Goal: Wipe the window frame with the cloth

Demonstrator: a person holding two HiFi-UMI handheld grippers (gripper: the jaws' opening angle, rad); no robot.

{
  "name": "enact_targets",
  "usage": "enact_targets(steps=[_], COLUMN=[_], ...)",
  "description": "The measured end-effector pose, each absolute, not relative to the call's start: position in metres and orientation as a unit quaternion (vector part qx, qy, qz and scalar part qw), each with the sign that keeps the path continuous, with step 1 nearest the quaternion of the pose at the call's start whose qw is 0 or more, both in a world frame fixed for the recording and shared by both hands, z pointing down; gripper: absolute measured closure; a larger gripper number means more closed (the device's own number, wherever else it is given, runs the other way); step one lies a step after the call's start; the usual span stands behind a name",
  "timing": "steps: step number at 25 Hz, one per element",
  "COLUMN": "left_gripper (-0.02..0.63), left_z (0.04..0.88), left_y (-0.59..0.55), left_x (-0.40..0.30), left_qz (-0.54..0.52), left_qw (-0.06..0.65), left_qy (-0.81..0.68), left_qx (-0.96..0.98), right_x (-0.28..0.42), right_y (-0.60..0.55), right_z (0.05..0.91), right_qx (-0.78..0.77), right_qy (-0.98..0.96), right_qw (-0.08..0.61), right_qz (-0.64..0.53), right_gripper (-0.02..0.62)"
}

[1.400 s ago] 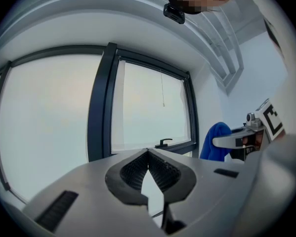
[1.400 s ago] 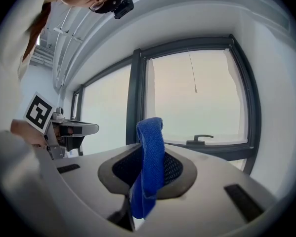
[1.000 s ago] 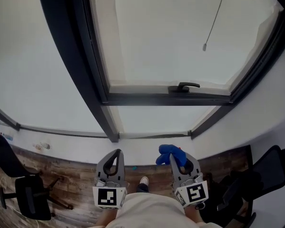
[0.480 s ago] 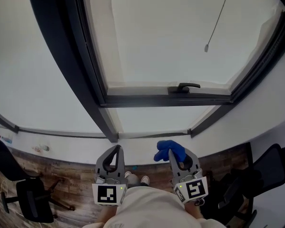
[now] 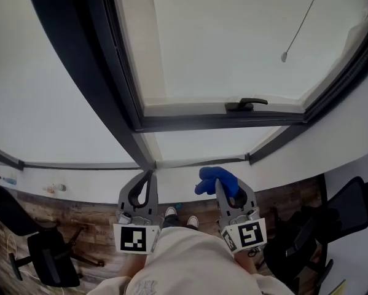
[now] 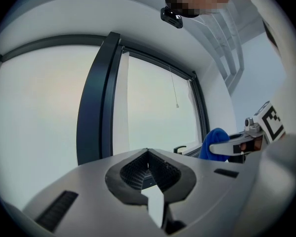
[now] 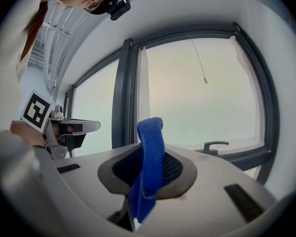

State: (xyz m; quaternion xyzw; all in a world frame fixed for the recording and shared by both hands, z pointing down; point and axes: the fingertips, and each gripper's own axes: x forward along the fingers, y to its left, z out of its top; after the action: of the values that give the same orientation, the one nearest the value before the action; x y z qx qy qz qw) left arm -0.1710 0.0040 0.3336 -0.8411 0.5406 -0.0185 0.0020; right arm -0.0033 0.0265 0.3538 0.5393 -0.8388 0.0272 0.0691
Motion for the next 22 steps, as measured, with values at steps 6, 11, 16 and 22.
enact_targets(steps=[6,11,16,22], left_gripper=[0.597,0.597,0.597,0.597], left_z=[0.346,0.344,0.348,0.353], left_y=[-0.008,-0.022,-0.029,-0.04], left_x=[-0.191,-0.202,-0.209,-0.215], left_qz=[-0.021,-0.017,-0.02,-0.028], left_qw=[-0.015,-0.012,-0.017,-0.03], left_qy=[0.538,0.536,0.531,0.528], left_qx=[-0.843,-0.844,-0.847,-0.848], right_x=[-0.036,-0.068,-0.128,-0.176], right_y=[0.0,-0.057,-0.148,-0.223], right_z=[0.367,0.352,0.343,0.412], right_qx=[0.529,0.51,0.478,0.464], right_qy=[-0.845,-0.858,-0.877,-0.874], right_qw=[0.073,0.063,0.053,0.13], right_qz=[0.037,0.005,-0.01,0.058], right_gripper=[0.525,0.525,0.525,0.525])
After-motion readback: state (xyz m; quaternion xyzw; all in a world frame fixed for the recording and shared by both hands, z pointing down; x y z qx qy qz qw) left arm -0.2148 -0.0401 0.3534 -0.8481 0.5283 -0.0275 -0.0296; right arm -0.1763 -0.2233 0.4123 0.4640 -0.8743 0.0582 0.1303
